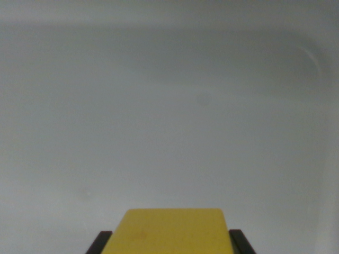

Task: Pick yellow cube

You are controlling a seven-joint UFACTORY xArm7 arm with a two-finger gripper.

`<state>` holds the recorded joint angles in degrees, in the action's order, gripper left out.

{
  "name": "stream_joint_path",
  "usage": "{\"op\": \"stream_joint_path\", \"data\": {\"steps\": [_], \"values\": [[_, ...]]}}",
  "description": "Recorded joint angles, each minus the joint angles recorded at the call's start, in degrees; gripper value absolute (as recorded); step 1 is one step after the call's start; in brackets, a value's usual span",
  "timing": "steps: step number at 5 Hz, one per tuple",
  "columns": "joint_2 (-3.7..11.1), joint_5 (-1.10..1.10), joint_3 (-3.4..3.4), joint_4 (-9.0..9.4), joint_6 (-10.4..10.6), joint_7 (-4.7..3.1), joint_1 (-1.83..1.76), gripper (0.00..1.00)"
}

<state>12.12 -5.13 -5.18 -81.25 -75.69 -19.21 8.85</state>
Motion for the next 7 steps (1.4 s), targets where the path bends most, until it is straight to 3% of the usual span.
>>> {"op": "stream_joint_path", "data": {"steps": [1, 2, 3, 4, 5, 6, 7], "values": [[0.00, 0.00, 0.00, 0.00, 0.00, 0.00, 0.00, 1.00], [-0.80, 0.17, -0.06, -1.71, -2.50, 0.22, -0.02, 1.00], [-0.80, 0.17, -0.06, -1.71, -2.50, 0.22, -0.02, 1.00], [-1.61, 0.34, -0.12, -3.42, -5.01, 0.45, -0.03, 1.00], [-1.61, 0.34, -0.12, -3.42, -5.01, 0.45, -0.03, 1.00], [-2.39, 0.51, -0.18, -5.08, -7.44, 0.66, -0.05, 1.00], [-2.39, 0.51, -0.18, -5.08, -7.44, 0.66, -0.05, 1.00]]}}
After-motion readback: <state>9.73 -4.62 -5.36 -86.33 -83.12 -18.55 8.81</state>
